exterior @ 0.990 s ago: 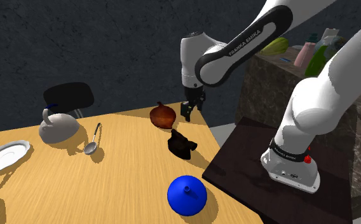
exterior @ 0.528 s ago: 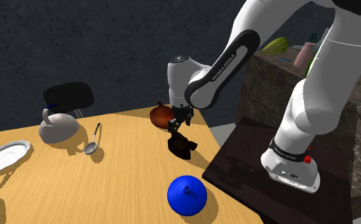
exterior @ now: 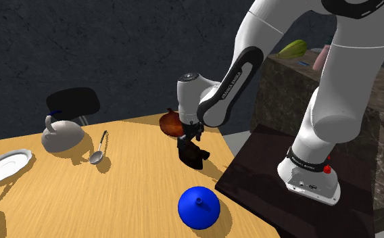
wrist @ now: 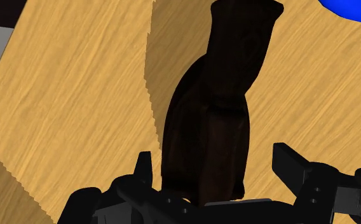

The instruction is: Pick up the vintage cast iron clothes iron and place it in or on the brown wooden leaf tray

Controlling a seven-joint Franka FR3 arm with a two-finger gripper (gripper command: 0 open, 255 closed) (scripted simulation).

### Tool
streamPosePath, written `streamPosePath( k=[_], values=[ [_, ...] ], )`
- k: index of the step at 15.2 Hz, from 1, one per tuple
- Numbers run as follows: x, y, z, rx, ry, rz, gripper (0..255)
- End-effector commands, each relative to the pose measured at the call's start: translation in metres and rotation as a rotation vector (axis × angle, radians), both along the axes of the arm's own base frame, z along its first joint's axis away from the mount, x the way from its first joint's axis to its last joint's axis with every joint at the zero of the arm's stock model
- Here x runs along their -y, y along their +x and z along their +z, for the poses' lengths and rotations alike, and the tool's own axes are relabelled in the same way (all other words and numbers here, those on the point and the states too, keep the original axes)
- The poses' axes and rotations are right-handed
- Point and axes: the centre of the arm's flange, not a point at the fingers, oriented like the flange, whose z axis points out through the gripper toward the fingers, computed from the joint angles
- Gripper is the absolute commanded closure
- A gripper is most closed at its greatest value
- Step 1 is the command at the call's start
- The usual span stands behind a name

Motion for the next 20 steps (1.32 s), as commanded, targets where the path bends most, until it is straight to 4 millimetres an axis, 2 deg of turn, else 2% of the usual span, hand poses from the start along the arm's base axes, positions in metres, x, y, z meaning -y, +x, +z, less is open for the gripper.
streamPosePath(
  k=[1, 8, 9, 18, 20],
  values=[
    [0.000, 0.001, -0.004, 0.000, 0.000, 0.000, 0],
    [0.000, 0.001, -0.004, 0.000, 0.000, 0.000, 0],
    [0.000, 0.001, -0.004, 0.000, 0.000, 0.000, 255],
    [0.000, 0.001, -0.004, 0.000, 0.000, 0.000, 255],
    [0.000, 0.001, 0.006, 0.000, 0.000, 0.000, 255]
  ],
)
